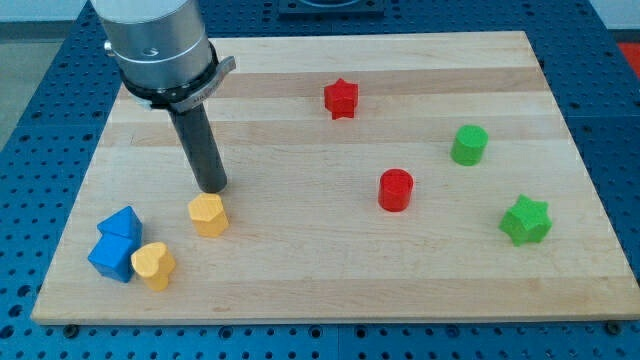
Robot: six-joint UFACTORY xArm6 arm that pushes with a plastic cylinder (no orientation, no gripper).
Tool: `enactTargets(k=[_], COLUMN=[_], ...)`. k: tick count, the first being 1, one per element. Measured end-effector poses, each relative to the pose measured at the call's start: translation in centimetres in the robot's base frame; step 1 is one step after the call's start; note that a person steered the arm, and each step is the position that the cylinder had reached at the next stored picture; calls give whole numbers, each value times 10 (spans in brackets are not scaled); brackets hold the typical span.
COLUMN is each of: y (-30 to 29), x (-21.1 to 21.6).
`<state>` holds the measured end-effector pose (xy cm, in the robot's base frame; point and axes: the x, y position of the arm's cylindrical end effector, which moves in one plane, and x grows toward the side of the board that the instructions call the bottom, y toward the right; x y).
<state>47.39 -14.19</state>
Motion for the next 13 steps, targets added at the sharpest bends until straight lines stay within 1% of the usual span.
enactTargets(k=[2, 3, 4, 6, 8, 9, 11, 13], y=[8, 9, 29, 29, 39, 58, 58, 22], x=[38, 41, 41, 56, 56, 81, 85, 71])
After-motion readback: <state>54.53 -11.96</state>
